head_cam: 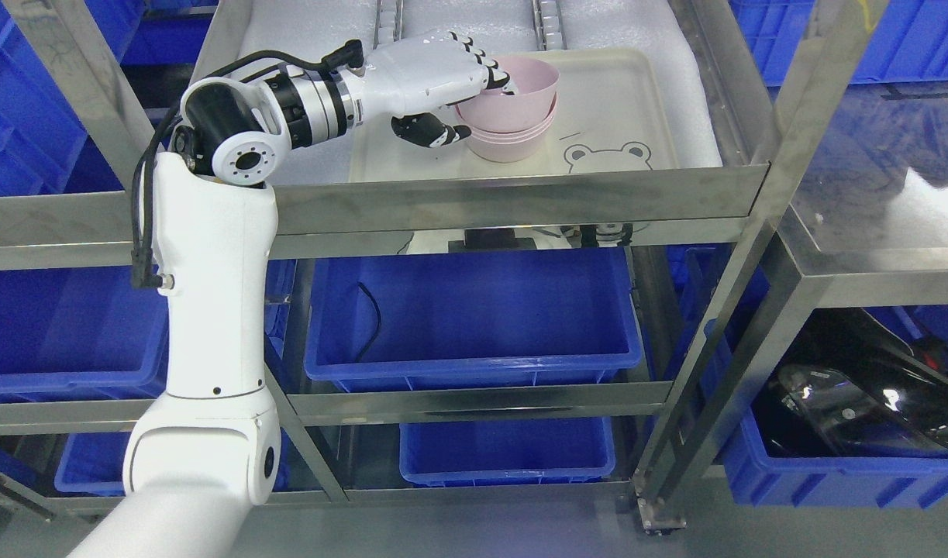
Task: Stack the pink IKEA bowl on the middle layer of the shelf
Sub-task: 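Lower the pink bowl onto the stacked pink bowls on the tray, then release the bowl and withdraw the left hand down from the shelf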
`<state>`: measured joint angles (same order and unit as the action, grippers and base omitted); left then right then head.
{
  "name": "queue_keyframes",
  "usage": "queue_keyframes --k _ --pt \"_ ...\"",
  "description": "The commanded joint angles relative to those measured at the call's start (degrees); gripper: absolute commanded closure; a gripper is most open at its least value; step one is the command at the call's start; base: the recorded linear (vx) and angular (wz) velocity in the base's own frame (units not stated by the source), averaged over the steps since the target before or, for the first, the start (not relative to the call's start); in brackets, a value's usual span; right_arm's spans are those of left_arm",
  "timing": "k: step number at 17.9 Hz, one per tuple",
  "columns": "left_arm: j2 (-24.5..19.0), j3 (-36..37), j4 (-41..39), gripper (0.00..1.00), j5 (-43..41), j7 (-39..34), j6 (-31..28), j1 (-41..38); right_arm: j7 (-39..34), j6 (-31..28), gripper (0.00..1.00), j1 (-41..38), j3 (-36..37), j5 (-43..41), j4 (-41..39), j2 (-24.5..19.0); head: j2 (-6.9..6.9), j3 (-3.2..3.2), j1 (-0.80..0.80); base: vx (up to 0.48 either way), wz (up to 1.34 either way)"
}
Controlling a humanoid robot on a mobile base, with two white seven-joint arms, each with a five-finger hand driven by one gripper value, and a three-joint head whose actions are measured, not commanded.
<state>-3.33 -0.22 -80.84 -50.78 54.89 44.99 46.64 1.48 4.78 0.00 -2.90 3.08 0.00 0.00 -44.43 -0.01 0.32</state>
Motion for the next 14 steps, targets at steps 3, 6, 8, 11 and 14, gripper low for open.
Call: queue_keyframes --k 3,6,8,11,14 --pt "2.3 -6.7 1.7 0.0 3.1 -0.1 0.0 0.6 0.0 0.0 0.0 -1.3 0.0 0.0 -1.0 1.0 0.0 0.0 0.0 0.0 0.0" --pt "2.3 -7.3 1.7 0.0 20.5 -0.1 -1.4 1.7 0.0 0.0 0.0 -1.3 0.0 0.0 -1.0 1.0 0.0 0.0 0.0 0.0 0.0" --pt "2.3 -0.7 1.0 0.0 34.8 -1.4 -3.0 -0.6 0.0 0.0 0.0 -1.3 0.0 0.0 -1.0 1.0 0.0 0.0 0.0 0.0 0.0" --pt "2.3 15.0 -2.8 0.0 38.8 -6.6 -3.4 -8.4 0.0 0.0 0.0 -1.3 0.0 0.0 -1.0 1.0 0.0 0.0 0.0 0.0 0.0" --pt "2.3 25.7 -3.2 0.0 39.0 -10.1 -2.1 -14.0 0.0 0.0 0.0 -1.3 0.0 0.0 -1.0 1.0 0.0 0.0 0.0 0.0 0.0"
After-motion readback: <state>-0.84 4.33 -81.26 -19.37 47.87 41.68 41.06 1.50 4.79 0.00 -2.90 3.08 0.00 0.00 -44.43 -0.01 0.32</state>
